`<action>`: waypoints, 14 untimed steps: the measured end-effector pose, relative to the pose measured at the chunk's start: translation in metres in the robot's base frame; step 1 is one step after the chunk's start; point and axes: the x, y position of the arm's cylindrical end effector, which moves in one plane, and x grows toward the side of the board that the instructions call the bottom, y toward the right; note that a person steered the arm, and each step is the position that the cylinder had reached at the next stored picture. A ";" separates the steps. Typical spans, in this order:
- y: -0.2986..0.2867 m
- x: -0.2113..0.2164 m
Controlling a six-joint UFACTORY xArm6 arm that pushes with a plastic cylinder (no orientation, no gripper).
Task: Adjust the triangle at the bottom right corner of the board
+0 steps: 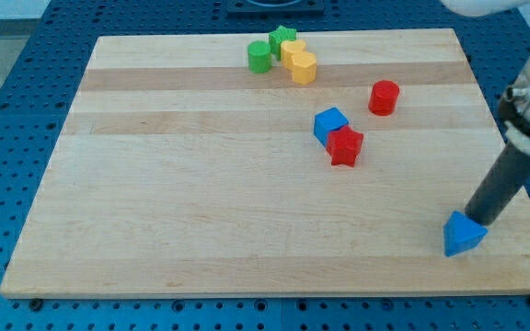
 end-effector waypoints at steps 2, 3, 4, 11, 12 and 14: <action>-0.023 -0.021; -0.072 -0.020; -0.103 -0.011; -0.048 0.049; -0.047 0.049; -0.125 0.038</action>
